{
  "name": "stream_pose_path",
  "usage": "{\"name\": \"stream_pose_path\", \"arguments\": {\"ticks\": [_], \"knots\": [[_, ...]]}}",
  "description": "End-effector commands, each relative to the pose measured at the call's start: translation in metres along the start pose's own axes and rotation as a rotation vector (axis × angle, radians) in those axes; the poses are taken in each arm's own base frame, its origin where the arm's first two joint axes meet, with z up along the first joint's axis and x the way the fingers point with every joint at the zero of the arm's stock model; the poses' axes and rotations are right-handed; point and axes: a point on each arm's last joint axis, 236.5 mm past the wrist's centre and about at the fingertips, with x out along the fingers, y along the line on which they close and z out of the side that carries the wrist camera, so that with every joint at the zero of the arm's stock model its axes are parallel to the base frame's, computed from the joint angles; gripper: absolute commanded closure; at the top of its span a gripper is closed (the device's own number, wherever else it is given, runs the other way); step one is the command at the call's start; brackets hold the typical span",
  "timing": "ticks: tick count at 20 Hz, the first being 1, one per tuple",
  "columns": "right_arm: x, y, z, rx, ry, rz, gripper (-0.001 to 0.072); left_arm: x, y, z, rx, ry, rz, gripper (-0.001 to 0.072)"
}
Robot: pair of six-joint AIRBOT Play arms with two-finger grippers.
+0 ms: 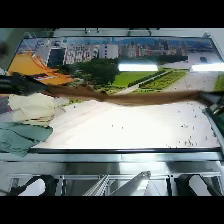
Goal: Fold the shirts.
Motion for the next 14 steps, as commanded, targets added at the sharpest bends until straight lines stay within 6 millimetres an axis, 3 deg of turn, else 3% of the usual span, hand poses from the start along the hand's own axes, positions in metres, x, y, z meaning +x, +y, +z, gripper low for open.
{"name": "stream_pose_path", "arguments": {"ticks": [1,4,5,7,8,10,14], "knots": [[-0.045,0.175,0.037,-0.341,-0.302,0.312,0.0695,-0.090,-0.156,0.027,0.420,-0.422,-0.094,0.0681],[-0.072,0.289,0.023,-0.672,-0.393,0.454,0.0695,-0.131,-0.248,0.026,0.678,-0.600,-0.082,0.0681],[-0.075,0.309,0.021,-0.723,-0.395,0.459,0.0694,-0.134,-0.272,0.023,0.747,-0.613,-0.099,0.0681],[-0.077,0.336,0.023,-0.798,-0.390,0.453,0.0695,-0.134,-0.293,0.024,0.829,-0.582,-0.092,0.0682],[-0.075,0.336,0.027,-0.796,-0.370,0.424,0.0695,-0.133,-0.288,0.030,0.838,-0.557,-0.051,0.0681],[-0.060,0.306,0.036,-0.767,-0.322,0.292,0.0694,-0.133,-0.253,0.048,0.762,-0.499,0.065,0.0681],[-0.017,0.185,0.049,-0.646,-0.197,-0.076,0.0695,-0.125,-0.170,0.088,0.619,-0.429,0.139,0.0681]]}}
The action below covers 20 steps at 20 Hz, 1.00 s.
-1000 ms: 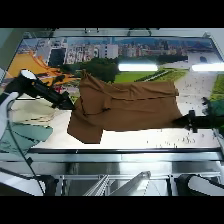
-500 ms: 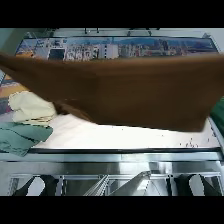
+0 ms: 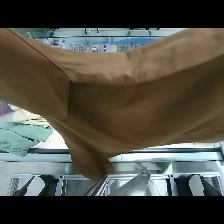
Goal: Fold the shirts.
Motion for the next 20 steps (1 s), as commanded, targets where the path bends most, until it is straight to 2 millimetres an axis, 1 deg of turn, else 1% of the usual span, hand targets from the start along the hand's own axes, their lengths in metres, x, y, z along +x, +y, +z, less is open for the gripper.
{"name": "stream_pose_path", "arguments": {"ticks": [1,2,3,4,6,8,9,10,12,13,15,16,17,18,19,20], "knots": [[0.007,-0.092,-0.063,0.075,0.154,-0.273,0.0695,0.022,0.078,-0.026,-0.086,0.092,0.077,0.0681],[0.010,-0.120,-0.086,0.122,0.174,-0.326,0.0695,0.038,0.099,-0.041,-0.129,0.130,0.066,0.0681],[0.014,-0.148,-0.112,0.173,0.199,-0.368,0.0695,0.058,0.119,-0.063,-0.161,0.184,0.043,0.0681],[0.019,-0.177,-0.142,0.233,0.222,-0.402,0.0695,0.082,0.140,-0.088,-0.201,0.243,0.027,0.0681],[0.028,-0.231,-0.198,0.330,0.270,-0.472,0.0695,0.127,0.186,-0.144,-0.270,0.352,0.053,0.0681],[0.038,-0.277,-0.249,0.397,0.340,-0.517,0.0695,0.166,0.234,-0.207,-0.318,0.455,0.114,0.0680],[0.045,-0.295,-0.269,0.440,0.347,-0.509,0.0695,0.182,0.251,-0.234,-0.334,0.497,0.127,0.0681],[0.054,-0.309,-0.284,0.484,0.335,-0.486,0.0695,0.197,0.265,-0.259,-0.354,0.532,0.122,0.0681],[0.067,-0.335,-0.305,0.583,0.283,-0.441,0.0695,0.223,0.284,-0.293,-0.391,0.564,0.099,0.0681],[0.072,-0.345,-0.311,0.620,0.261,-0.420,0.0695,0.233,0.293,-0.303,-0.396,0.568,0.095,0.0681],[0.085,-0.358,-0.319,0.652,0.252,-0.361,0.0695,0.246,0.312,-0.315,-0.417,0.557,0.110,0.0681],[0.091,-0.361,-0.320,0.661,0.261,-0.327,0.0695,0.249,0.320,-0.318,-0.429,0.548,0.126,0.0681],[0.097,-0.362,-0.321,0.669,0.266,-0.289,0.0695,0.247,0.326,-0.324,-0.447,0.549,0.136,0.0681],[0.100,-0.363,-0.321,0.681,0.270,-0.263,0.0695,0.245,0.325,-0.336,-0.472,0.566,0.134,0.0681],[0.100,-0.366,-0.324,0.698,0.283,-0.254,0.0695,0.241,0.323,-0.349,-0.503,0.588,0.129,0.0681],[0.096,-0.370,-0.332,0.703,0.315,-0.268,0.0695,0.237,0.321,-0.364,-0.539,0.615,0.122,0.0681]]}}
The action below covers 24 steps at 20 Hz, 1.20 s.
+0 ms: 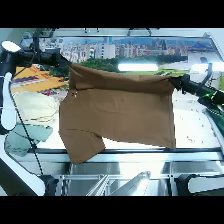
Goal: Fold the shirts.
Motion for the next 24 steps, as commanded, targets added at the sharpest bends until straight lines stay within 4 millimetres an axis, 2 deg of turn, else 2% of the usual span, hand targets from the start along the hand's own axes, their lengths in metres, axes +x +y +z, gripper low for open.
{"name": "stream_pose_path", "arguments": {"ticks": [1,3,6,8,13,16,18,19,20,21,22,24], "knots": [[0.007,-0.021,-0.009,0.023,0.075,0.010,0.0695,0.020,0.022,-0.037,-0.093,0.077,-0.010,0.0681],[-0.004,-0.044,-0.025,0.026,0.152,-0.067,0.0695,0.025,0.024,-0.061,-0.117,0.148,-0.019,0.0682],[-0.031,-0.078,-0.043,0.053,0.253,-0.181,0.0694,0.017,0.030,-0.095,-0.134,0.297,0.022,0.0682],[-0.044,-0.090,-0.053,0.050,0.307,-0.222,0.0695,0.011,0.030,-0.106,-0.162,0.354,0.036,0.0683],[-0.044,-0.094,-0.056,0.015,0.323,-0.232,0.0693,0.013,0.014,-0.117,-0.220,0.415,0.008,0.0685],[-0.045,-0.093,-0.057,0.017,0.325,-0.230,0.0693,0.023,-0.001,-0.122,-0.224,0.449,-0.005,0.0694],[-0.046,-0.092,-0.058,0.024,0.331,-0.226,0.0676,0.024,0.000,-0.132,-0.265,0.500,0.047,0.0693],[-0.047,-0.093,-0.060,0.043,0.337,-0.230,0.0539,0.021,0.007,-0.142,-0.286,0.544,0.100,0.0690],[-0.053,-0.093,-0.062,0.072,0.352,-0.232,0.0385,0.015,0.013,-0.150,-0.299,0.581,0.144,0.0620],[-0.061,-0.093,-0.066,0.089,0.374,-0.234,0.0324,0.007,0.018,-0.155,-0.316,0.607,0.187,0.0410],[-0.073,-0.093,-0.068,0.125,0.394,-0.241,0.0325,-0.006,0.024,-0.155,-0.334,0.618,0.225,0.0368],[-0.107,-0.088,-0.073,0.202,0.441,-0.243,0.0325,-0.033,0.030,-0.145,-0.367,0.604,0.265,0.0368]]}}
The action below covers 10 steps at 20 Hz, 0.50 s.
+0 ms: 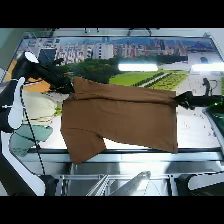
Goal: Fold the shirts.
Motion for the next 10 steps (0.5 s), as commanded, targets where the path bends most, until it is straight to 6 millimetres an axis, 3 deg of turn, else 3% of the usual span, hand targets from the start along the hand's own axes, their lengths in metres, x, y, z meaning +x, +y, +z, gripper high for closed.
{"name": "stream_pose_path", "arguments": {"ticks": [1,3,5,8,10], "knots": [[-0.042,-0.006,-0.037,0.107,0.127,0.004,0.0327,-0.038,0.022,-0.019,-0.108,0.022,0.082,0.0369],[-0.069,-0.018,-0.074,0.165,0.212,-0.047,0.0334,-0.057,0.027,-0.037,-0.150,0.016,0.076,0.0369],[-0.090,-0.033,-0.119,0.229,0.253,-0.122,0.0335,-0.058,0.029,-0.072,-0.188,0.034,0.058,0.0369],[-0.104,-0.053,-0.168,0.304,0.202,-0.237,0.0333,-0.032,0.035,-0.129,-0.255,0.039,0.041,0.0369],[-0.095,-0.060,-0.199,0.350,0.199,-0.282,0.0326,-0.010,0.041,-0.161,-0.326,0.054,0.028,0.0369]]}}
